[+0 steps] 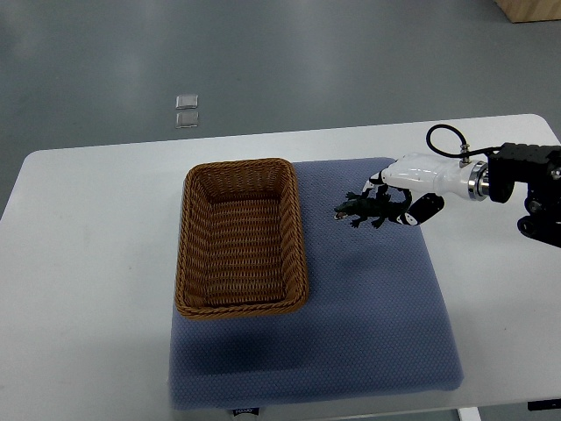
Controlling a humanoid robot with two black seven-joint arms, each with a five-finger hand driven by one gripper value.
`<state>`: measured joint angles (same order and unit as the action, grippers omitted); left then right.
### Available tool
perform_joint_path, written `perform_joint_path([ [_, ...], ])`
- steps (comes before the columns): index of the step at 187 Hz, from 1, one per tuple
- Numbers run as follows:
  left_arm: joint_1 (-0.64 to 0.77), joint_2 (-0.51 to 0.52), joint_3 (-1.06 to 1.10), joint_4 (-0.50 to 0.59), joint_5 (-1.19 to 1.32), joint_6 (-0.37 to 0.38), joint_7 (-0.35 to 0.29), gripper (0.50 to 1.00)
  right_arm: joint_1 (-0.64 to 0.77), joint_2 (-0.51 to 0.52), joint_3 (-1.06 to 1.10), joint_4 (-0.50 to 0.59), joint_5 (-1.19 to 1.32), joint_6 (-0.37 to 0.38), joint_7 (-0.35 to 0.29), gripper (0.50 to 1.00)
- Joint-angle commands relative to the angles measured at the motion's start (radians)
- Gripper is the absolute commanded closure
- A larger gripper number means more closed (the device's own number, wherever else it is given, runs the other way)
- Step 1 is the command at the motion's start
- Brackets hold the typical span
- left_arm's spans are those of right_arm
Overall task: Place crocodile in brown basket with right hand
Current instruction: 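Lift the crocodile and carry it over the wicker basket, then lower the crocodile into the basket and open the right hand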
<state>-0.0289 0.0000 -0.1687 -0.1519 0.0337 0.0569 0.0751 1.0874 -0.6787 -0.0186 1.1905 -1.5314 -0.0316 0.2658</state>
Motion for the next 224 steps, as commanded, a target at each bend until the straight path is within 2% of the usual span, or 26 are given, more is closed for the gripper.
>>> perform_joint_path([
  [1, 0.0, 0.0, 0.0, 0.0, 0.0, 0.0, 0.0, 0.5, 0.039, -0.007, 0.008, -0.002, 0.02, 0.019, 0.0, 1.0],
  [40, 0.001, 0.0, 0.0, 0.0, 0.0, 0.0, 0.0, 0.5, 0.128, 0.036, 0.006, -0.002, 0.031, 0.03, -0.005, 1.0],
  [95, 0.0, 0.0, 0.0, 0.0, 0.0, 0.0, 0.0, 0.5, 0.175, 0.248, 0.005, -0.02, 0.028, 0.039, -0.007, 1.0],
  [128, 0.0, 0.0, 0.0, 0.0, 0.0, 0.0, 0.0, 0.5, 0.158, 0.364, -0.009, -0.083, 0.017, 0.041, -0.01, 1.0],
  [148, 0.0, 0.0, 0.0, 0.0, 0.0, 0.0, 0.0, 0.5, 0.121, 0.429, -0.012, -0.157, 0.011, 0.042, -0.01, 1.0],
  [224, 0.0, 0.0, 0.0, 0.0, 0.0, 0.0, 0.0, 0.5, 0.088, 0.499, -0.012, -0.181, 0.011, 0.045, -0.011, 1.0],
])
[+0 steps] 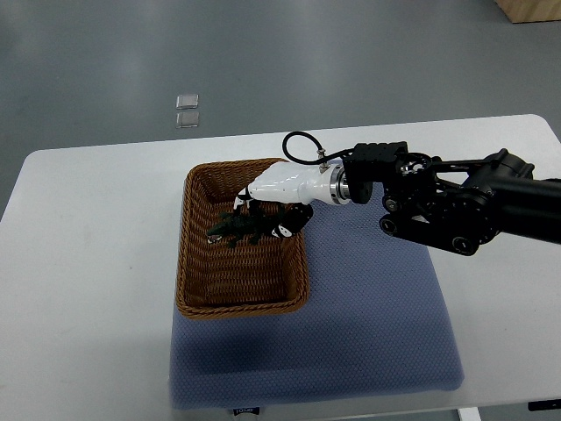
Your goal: Place crocodile in brown basket with right hand
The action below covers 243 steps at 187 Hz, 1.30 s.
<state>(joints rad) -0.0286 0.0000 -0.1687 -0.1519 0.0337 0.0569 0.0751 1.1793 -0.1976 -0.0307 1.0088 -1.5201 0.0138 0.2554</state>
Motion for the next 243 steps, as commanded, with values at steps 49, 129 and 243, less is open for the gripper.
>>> perform_joint_path([
  [49, -0.001, 0.0, 0.0, 0.0, 0.0, 0.0, 0.0, 0.5, -0.021, 0.044, -0.002, -0.001, -0.015, 0.0, -0.001, 1.0],
  [129, -0.001, 0.0, 0.0, 0.0, 0.0, 0.0, 0.0, 0.5, -0.038, 0.052, -0.012, -0.024, -0.025, -0.008, -0.001, 0.875],
  [243, -0.001, 0.0, 0.0, 0.0, 0.0, 0.0, 0.0, 0.5, -0.029, -0.008, 0.07, 0.005, 0.011, -0.012, 0.01, 0.601],
])
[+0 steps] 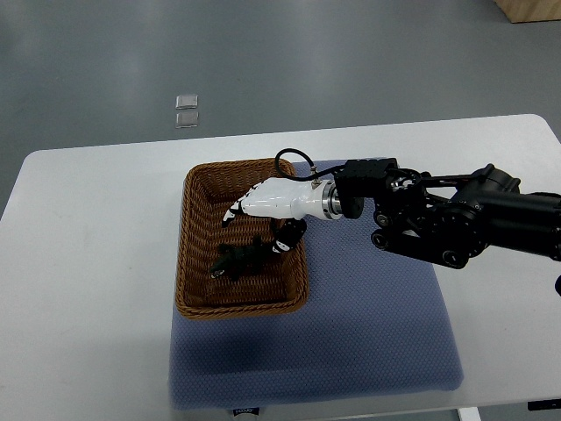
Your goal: Place crocodile in brown basket with right hand
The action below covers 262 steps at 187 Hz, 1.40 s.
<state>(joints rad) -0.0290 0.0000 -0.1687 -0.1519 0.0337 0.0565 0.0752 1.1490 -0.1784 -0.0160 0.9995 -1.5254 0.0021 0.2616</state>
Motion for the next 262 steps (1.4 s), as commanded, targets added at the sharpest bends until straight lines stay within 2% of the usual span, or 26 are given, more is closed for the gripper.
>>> perform_joint_path([
  [1, 0.0, 0.0, 0.0, 0.0, 0.0, 0.0, 0.0, 0.5, 0.002, -0.029, 0.064, 0.014, 0.021, -0.001, 0.004, 0.599],
  [30, 0.0, 0.0, 0.0, 0.0, 0.0, 0.0, 0.0, 0.5, -0.034, -0.076, 0.22, 0.014, 0.131, 0.003, 0.005, 0.599],
  [62, 0.0, 0.0, 0.0, 0.0, 0.0, 0.0, 0.002, 0.5, -0.141, -0.11, 0.455, 0.004, 0.442, -0.001, 0.001, 0.599],
  [136, 0.001, 0.0, 0.0, 0.0, 0.0, 0.0, 0.0, 0.5, -0.416, -0.078, 0.87, -0.113, 0.843, -0.008, 0.005, 0.599],
  [185, 0.0, 0.0, 0.0, 0.0, 0.0, 0.0, 0.0, 0.5, -0.545, -0.039, 0.921, -0.165, 1.126, -0.013, 0.007, 0.599],
  [211, 0.0, 0.0, 0.0, -0.002, 0.0, 0.0, 0.0, 0.5, -0.554, -0.038, 0.92, -0.168, 1.133, -0.066, 0.007, 0.577],
  [262, 0.0, 0.0, -0.003, -0.015, 0.0, 0.0, 0.0, 0.5, -0.561, -0.013, 0.921, -0.168, 1.134, -0.137, 0.008, 0.576],
])
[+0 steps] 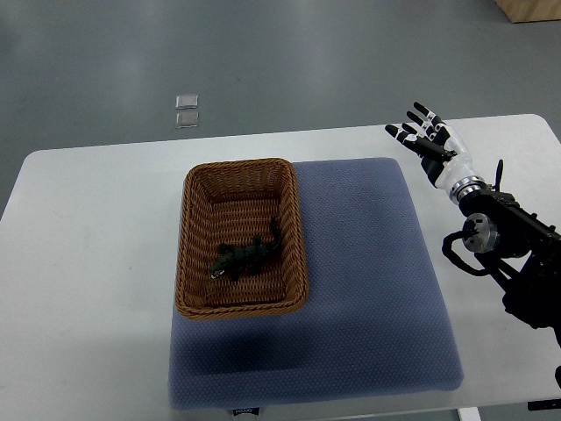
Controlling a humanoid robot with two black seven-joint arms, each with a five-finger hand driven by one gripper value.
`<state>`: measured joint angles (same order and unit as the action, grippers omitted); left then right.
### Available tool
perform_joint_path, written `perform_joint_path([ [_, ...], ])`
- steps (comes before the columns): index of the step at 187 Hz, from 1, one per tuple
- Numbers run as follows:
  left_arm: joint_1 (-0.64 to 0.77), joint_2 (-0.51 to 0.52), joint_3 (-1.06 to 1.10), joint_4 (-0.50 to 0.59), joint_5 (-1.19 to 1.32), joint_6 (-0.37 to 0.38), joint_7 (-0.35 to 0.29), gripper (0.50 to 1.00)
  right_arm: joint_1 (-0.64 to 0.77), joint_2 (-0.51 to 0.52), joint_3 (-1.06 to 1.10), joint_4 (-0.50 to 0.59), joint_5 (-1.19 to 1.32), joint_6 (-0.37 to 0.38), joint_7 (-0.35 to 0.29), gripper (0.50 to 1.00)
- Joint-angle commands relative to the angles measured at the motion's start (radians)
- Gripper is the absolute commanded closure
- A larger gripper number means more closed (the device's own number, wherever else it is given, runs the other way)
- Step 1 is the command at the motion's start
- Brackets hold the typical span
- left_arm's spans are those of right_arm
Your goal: Place crocodile in brown basket with right hand
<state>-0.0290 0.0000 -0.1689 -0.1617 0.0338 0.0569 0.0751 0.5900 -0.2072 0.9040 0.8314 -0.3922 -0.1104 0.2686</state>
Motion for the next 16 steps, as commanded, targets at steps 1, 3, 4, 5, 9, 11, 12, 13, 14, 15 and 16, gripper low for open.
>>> perform_joint_path([
  [1, 0.0, 0.0, -0.003, -0.005, 0.0, 0.0, 0.0, 0.5, -0.003, 0.018, 0.001, 0.0, 0.001, -0.025, 0.001, 0.576],
  [3, 0.0, 0.0, -0.003, -0.005, 0.0, 0.0, 0.0, 0.5, -0.003, 0.02, 0.001, 0.0, 0.001, -0.025, 0.001, 0.576],
  [4, 0.0, 0.0, -0.003, -0.005, 0.0, 0.0, 0.0, 0.5, -0.003, 0.02, 0.001, 0.0, 0.001, -0.025, 0.001, 0.576],
  [5, 0.0, 0.0, -0.003, -0.005, 0.0, 0.0, 0.0, 0.5, -0.004, 0.022, 0.001, 0.0, 0.001, -0.025, 0.001, 0.576],
  [9, 0.0, 0.0, -0.003, -0.004, 0.0, 0.0, 0.0, 0.5, -0.004, 0.026, 0.003, 0.0, 0.001, -0.025, 0.001, 0.576],
  [11, 0.0, 0.0, -0.003, -0.004, 0.0, 0.0, 0.0, 0.5, -0.004, 0.029, 0.001, 0.002, 0.001, -0.026, 0.001, 0.576],
  [12, 0.0, 0.0, -0.003, -0.004, 0.0, 0.0, 0.0, 0.5, -0.004, 0.029, 0.001, 0.002, 0.001, -0.026, 0.001, 0.576],
  [13, 0.0, 0.0, -0.003, -0.004, 0.0, 0.0, 0.0, 0.5, -0.004, 0.031, 0.001, 0.002, 0.001, -0.026, 0.001, 0.576],
  [14, 0.0, 0.0, -0.003, -0.004, 0.0, 0.0, 0.0, 0.5, -0.004, 0.031, 0.001, 0.002, 0.001, -0.026, 0.001, 0.576],
  [15, 0.0, 0.0, -0.003, -0.004, 0.0, 0.0, 0.0, 0.5, -0.004, 0.032, 0.001, 0.002, 0.001, -0.026, 0.003, 0.576],
  [16, 0.0, 0.0, -0.003, -0.004, 0.0, 0.0, 0.0, 0.5, -0.004, 0.032, 0.001, 0.002, 0.001, -0.026, 0.003, 0.576],
])
